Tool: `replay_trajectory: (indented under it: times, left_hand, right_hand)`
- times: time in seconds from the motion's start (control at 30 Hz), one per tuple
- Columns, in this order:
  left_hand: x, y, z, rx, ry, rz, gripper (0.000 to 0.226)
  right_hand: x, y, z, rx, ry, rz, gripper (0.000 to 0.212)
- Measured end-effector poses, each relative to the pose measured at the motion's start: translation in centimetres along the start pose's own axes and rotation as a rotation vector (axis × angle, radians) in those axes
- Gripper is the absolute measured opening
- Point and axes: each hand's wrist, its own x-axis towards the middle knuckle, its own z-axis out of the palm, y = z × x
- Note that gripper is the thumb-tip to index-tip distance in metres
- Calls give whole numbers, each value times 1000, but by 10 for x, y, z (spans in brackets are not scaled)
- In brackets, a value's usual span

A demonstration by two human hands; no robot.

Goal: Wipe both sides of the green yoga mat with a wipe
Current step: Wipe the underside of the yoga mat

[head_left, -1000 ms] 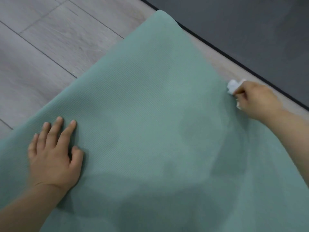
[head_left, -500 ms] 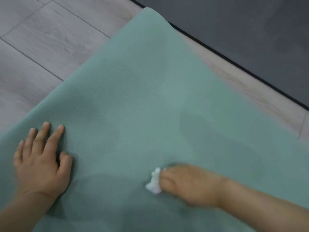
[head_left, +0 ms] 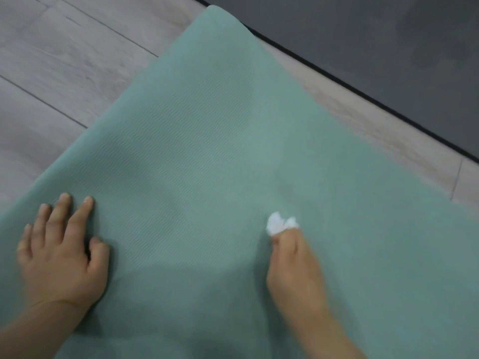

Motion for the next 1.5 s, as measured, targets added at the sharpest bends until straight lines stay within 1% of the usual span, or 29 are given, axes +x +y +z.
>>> replay_trajectory:
  times: [0.17, 0.27, 0.33, 0.37, 0.4, 0.47, 0.53, 0.6, 0.67, 0.7, 0.73, 0.77, 0.8, 0.83, 0.87, 0.9, 0.93, 0.97, 1.0, 1.07, 1.1, 1.13, 1.17, 1.2, 1.23, 1.27, 1.37, 1.43, 1.5]
  left_hand:
    - [0, 12, -14, 48, -44, -7, 67]
    - [-3, 20, -20, 59, -39, -23, 68]
    - [-2, 21, -22, 57, -27, -24, 69]
    - [-3, 21, -21, 61, -28, -26, 69]
    - [-3, 20, -21, 61, -26, -28, 69]
    - [-2, 19, -21, 52, -15, -28, 69]
    - [-1, 18, -21, 47, -35, -22, 69]
    - [-2, 17, -21, 49, -60, -23, 70]
    - [-2, 17, -21, 56, -70, -28, 69]
    - [-2, 17, -21, 57, -77, -30, 69]
    - [-2, 17, -21, 57, -82, -33, 70]
    - [-1, 17, -21, 55, -84, -34, 70]
    - [-1, 16, -21, 51, -82, -36, 70]
    - [-1, 16, -20, 45, -77, -38, 69]
    - [-1, 15, -20, 39, -70, -36, 69]
    - [0, 14, -18, 39, -61, -28, 69]
    - [0, 13, -17, 45, -53, -17, 69]
    - [0, 14, -16, 48, -50, -13, 69]
    - [0, 15, -17, 44, -54, -17, 69]
    - [0, 16, -19, 41, -76, -28, 69]
    - [-1, 16, -21, 41, -81, -29, 68]
    - [-1, 17, -22, 39, -78, -27, 69]
    - [-1, 18, -22, 36, -72, -24, 69]
    - [-1, 18, -21, 37, -64, -22, 69]
    - [1, 19, -21, 39, -55, -16, 69]
    - [0, 18, -20, 41, -47, -13, 70]
    - [-2, 19, -20, 43, -25, -20, 70]
    - [-2, 20, -20, 53, -23, -20, 69]
    - [-1, 20, -21, 59, -17, -16, 68]
  right_hand:
    - [-62, -48, 13, 81, -267, -361, 37]
    - [-49, -46, 7, 19, -457, -669, 29]
    - [-22, -34, -2, 152, -546, -734, 36]
    - [-3, -27, -10, 211, -496, -668, 37]
    - [16, -19, -20, 236, -371, -527, 33]
    - [60, 6, -40, 195, -65, -159, 18]
    - [106, 51, -58, 99, 59, 191, 10]
    - [132, 83, -70, 16, 110, 406, 12]
    - [117, 84, -56, 8, 110, 411, 13]
    - [96, 78, -38, -17, 61, 323, 14]
    - [63, 64, -18, 27, -90, 251, 19]
    - [37, 57, 5, -32, -190, 311, 26]
    - [26, 52, 20, -68, -170, 578, 30]
    - [23, 56, 24, 114, -203, 815, 33]
    - [38, 61, 31, 197, 25, 901, 38]
    - [50, 51, 23, 168, 112, 1000, 44]
    - [51, 48, 6, 88, 103, 978, 49]
    - [47, 49, -21, 7, 9, 809, 54]
    - [38, 61, -28, -51, -29, 504, 55]
    - [84, 65, -44, 133, -320, -187, 38]
    - [105, 86, -56, 57, -358, -313, 24]
    - [128, 93, -68, -14, -273, -91, 15]
    - [143, 94, -75, -55, -114, 143, 10]
    - [148, 85, -64, -32, 19, 256, 8]
    - [137, 70, -55, 23, 83, 275, 7]
    - [117, 46, -35, 79, 85, 233, 7]
    - [45, -8, 12, 126, 128, -100, 10]
    - [33, -14, 25, 114, 173, -160, 13]
    - [38, -12, 26, 133, 192, -130, 13]
